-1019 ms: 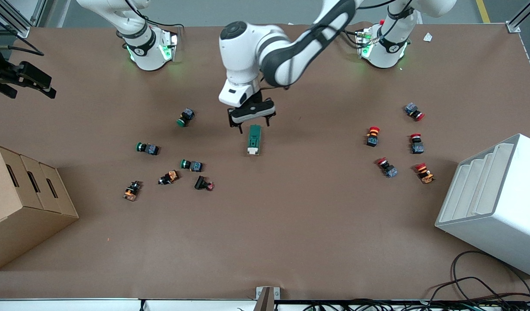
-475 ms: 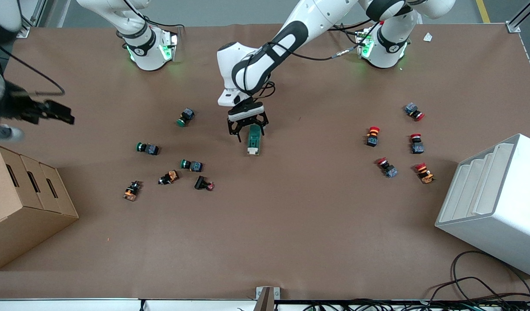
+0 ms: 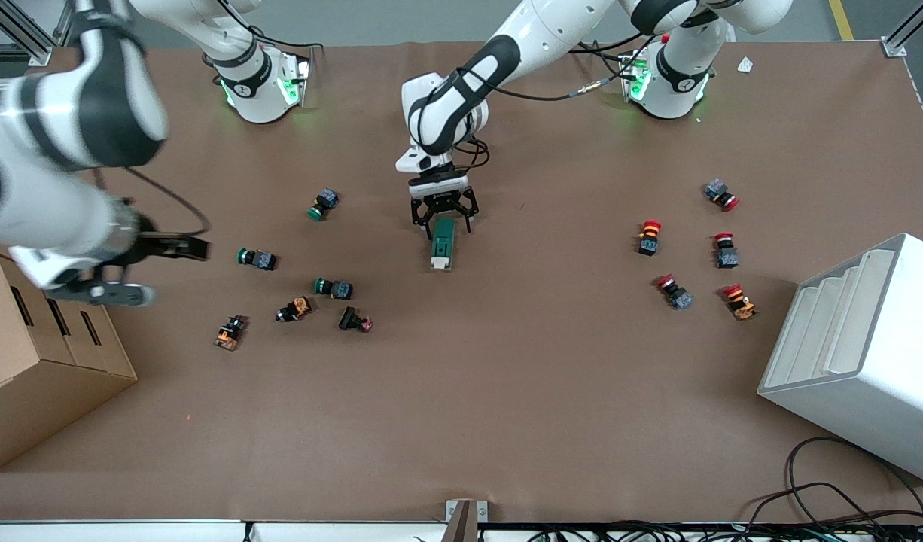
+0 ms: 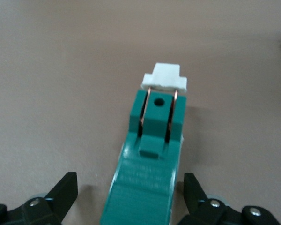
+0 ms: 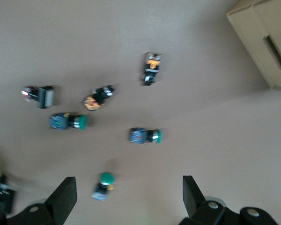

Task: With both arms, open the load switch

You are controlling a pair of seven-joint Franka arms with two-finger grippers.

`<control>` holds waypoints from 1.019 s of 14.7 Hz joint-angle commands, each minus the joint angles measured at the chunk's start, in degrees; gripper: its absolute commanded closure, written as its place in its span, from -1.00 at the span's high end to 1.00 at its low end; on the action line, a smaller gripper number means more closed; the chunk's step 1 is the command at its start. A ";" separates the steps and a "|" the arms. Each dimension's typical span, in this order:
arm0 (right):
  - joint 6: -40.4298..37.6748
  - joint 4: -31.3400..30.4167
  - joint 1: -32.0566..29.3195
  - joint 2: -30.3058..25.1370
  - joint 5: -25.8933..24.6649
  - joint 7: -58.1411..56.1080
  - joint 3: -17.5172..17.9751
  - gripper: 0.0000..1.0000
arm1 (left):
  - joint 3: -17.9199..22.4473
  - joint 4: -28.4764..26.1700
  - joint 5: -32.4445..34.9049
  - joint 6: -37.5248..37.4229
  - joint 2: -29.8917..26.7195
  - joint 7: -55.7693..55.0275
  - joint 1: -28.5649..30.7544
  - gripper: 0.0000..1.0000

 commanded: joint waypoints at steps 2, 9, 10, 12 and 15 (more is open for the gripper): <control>0.48 0.99 9.36 4.95 3.02 26.95 -0.23 1.00 | 0.17 -5.85 14.28 0.44 -1.30 -12.80 -0.72 0.99; 6.98 13.18 18.78 22.16 12.93 63.26 -0.15 1.00 | 0.52 -8.85 20.56 -1.31 -0.34 -16.53 -2.56 0.98; 7.15 16.25 19.48 24.97 16.09 67.23 -0.23 1.00 | 0.52 -8.85 20.56 -2.10 -0.16 -16.53 -2.91 0.98; 7.59 20.48 21.06 29.72 17.44 72.16 -0.23 1.00 | 0.44 -8.85 20.56 -2.99 -0.07 -16.53 -3.00 0.98; 12.59 21.29 24.75 33.87 17.18 77.45 -0.32 1.00 | 0.44 -9.12 20.56 -4.48 0.63 -16.62 -3.53 0.99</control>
